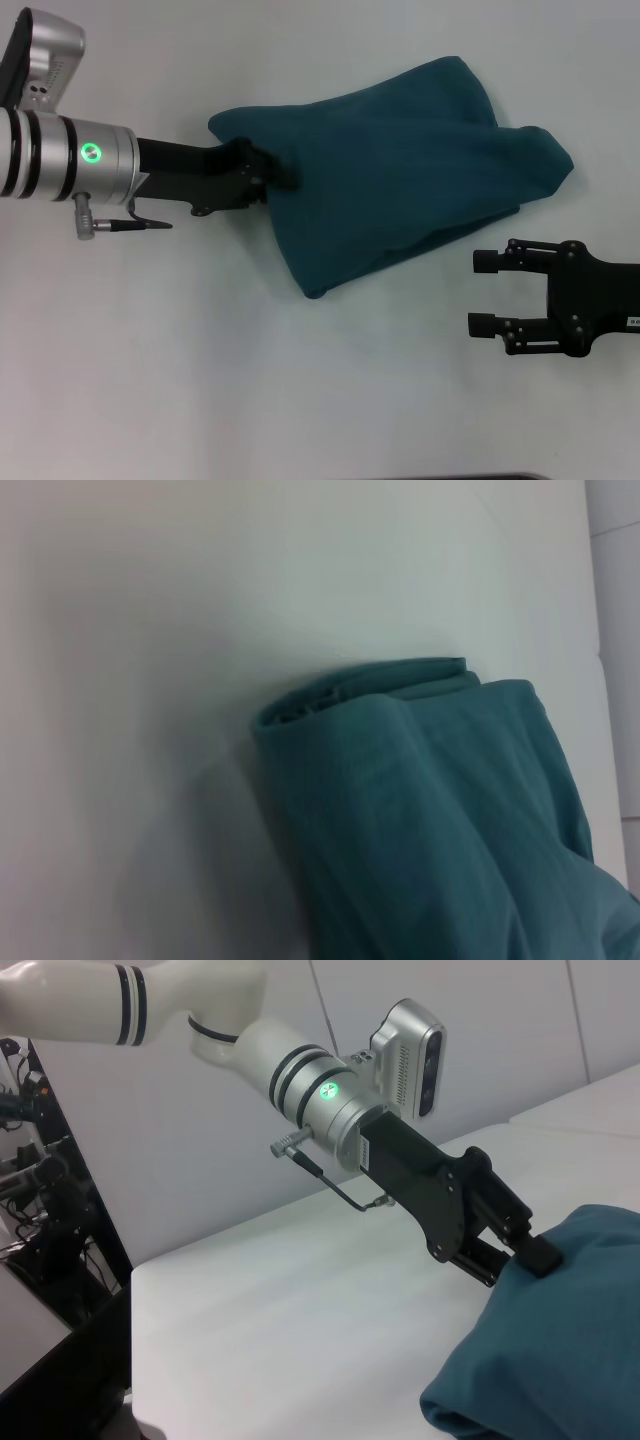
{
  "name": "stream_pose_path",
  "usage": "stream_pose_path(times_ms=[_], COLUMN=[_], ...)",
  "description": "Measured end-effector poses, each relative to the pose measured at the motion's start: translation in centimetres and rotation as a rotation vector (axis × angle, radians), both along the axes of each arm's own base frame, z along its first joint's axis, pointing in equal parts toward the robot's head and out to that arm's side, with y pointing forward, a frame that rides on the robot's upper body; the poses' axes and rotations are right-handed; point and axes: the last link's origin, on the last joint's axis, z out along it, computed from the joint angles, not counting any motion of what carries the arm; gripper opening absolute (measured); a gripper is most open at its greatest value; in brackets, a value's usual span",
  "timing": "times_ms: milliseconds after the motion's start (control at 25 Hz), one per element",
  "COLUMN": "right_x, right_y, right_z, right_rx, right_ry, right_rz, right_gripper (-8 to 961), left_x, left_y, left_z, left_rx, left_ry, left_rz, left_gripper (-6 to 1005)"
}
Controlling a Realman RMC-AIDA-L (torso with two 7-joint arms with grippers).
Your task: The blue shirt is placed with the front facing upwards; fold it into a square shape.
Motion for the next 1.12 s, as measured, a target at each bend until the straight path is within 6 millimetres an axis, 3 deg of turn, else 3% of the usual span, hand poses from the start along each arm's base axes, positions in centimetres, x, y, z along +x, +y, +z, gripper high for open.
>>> stream_pose_path(times_ms=[360, 600, 920, 1120], right_x=[0.0, 0.0, -0.1, -0.2], right_y=[0.0, 0.0, 0.0, 0.0], right_z=[0.0, 0.0, -0.2, -0.3], right_rx=[0.004, 0.004, -0.001, -0.002], right_ry=[0.004, 0.006, 0.011, 0.013], right_rz=[-0.005, -0.008, -0.016, -0.018], right_gripper=[824, 825, 825, 825], left_x=[-0.3, -1.3, -4.3, -4.6], left_y=[-0.2, -0.7, 0.6, 1.8], left_z=[0.4, 1.4, 5.9, 8.3], left_rx=[0.006, 0.001, 0.046, 0.081], left_ry=[-0.017, -0.022, 0.076, 0.121], left_rz=[-0.008, 0.000, 0.023, 0.006], left_gripper=[76, 39, 38, 38])
